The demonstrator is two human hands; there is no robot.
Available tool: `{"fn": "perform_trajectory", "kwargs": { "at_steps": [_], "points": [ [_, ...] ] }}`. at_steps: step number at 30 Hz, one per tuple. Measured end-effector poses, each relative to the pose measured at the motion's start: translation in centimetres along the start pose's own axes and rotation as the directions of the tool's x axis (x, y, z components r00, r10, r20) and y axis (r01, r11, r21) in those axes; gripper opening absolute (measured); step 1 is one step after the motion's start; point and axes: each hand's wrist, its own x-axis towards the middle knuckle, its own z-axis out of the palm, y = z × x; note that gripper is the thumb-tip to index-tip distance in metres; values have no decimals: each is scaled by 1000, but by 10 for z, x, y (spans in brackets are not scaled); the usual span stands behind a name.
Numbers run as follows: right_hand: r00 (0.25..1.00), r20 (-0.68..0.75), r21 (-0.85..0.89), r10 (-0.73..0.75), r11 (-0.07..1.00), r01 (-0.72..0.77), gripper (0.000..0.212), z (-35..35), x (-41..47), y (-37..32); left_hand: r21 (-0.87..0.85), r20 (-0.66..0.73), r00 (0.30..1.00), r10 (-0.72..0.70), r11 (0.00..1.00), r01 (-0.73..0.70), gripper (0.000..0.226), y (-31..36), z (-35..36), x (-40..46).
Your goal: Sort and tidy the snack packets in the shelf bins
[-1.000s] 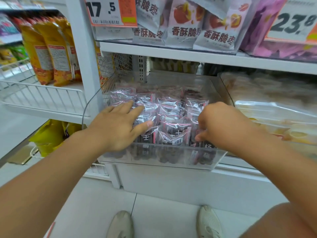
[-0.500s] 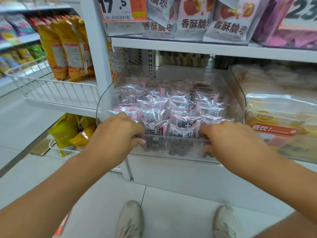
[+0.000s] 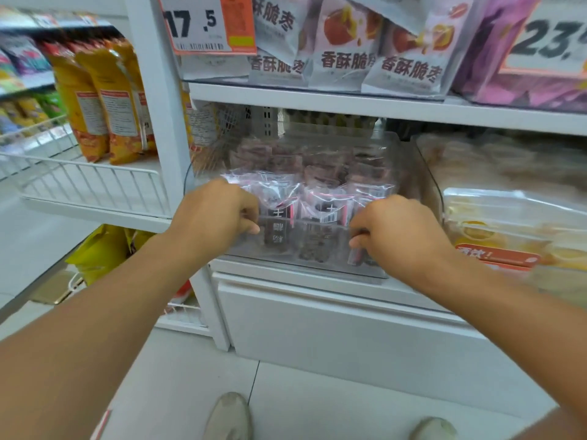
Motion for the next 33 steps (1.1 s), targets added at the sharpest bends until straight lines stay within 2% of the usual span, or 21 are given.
{"fn": "perform_trajectory", "kwargs": {
  "at_steps": [2,3,5,6,8,9,10,12,15,18,20,21,23,26,29,31,33],
  "points": [
    [1000,11,-17,-15,1000,16,9,11,-7,-4,40,86,995,-43,998,40,17,8,-4,0],
    [1000,13,-24,-23,999,24,9,13,-12,-6,116,122,991,-55,992,41,14,18,-7,-1],
    [999,-36,2,-31,1000,31,12,5,-25,-2,291,113,992,-63,956,28,12,49,-18,-5],
    [995,-98,19,-9,1000,11,16,-6,-34,4,310,77,995,-59,950,33,20,69,-25,-8],
    [967,-234,64,101,994,-88,24,-34,-56,25,222,-16,1000,-17,975,20,39,110,-37,-15],
    [951,-263,55,165,986,-155,25,-46,-69,40,129,-72,996,50,991,-40,42,130,-38,-19],
    [941,-248,19,229,973,-232,24,-54,-81,55,20,-111,984,136,991,-135,39,148,-36,-21],
    [931,-134,-58,339,936,-349,16,-55,-99,81,-146,-90,945,313,935,-324,30,184,-24,-21],
    [933,-5,-22,359,933,-359,17,-37,-113,107,-92,18,894,448,891,-445,40,229,3,-7],
    [940,-43,40,338,941,-337,16,-27,-119,127,-69,-14,897,442,894,-442,27,250,23,15],
    [926,-48,-28,375,926,-377,2,-22,-122,142,-124,-33,911,410,903,-411,13,255,32,26],
    [922,-65,-71,383,919,-387,9,-18,-122,150,-146,-57,920,387,909,-391,9,257,35,29],
    [924,-74,-121,375,916,-382,21,-13,-120,160,-179,-119,934,335,918,-353,11,261,40,34],
    [937,-62,-121,343,929,-349,20,-16,-119,157,-217,-166,951,261,931,-294,12,265,42,38],
    [942,-29,-153,334,930,-334,26,-22,-122,145,-232,-215,936,278,917,-326,13,266,43,35],
    [950,-101,-145,296,940,-309,21,-26,-127,137,-223,-249,920,301,907,-357,19,265,41,25],
    [937,-303,-66,174,977,-203,9,-26,-133,129,-201,-269,919,288,916,-346,38,263,39,13]
  ]
}}
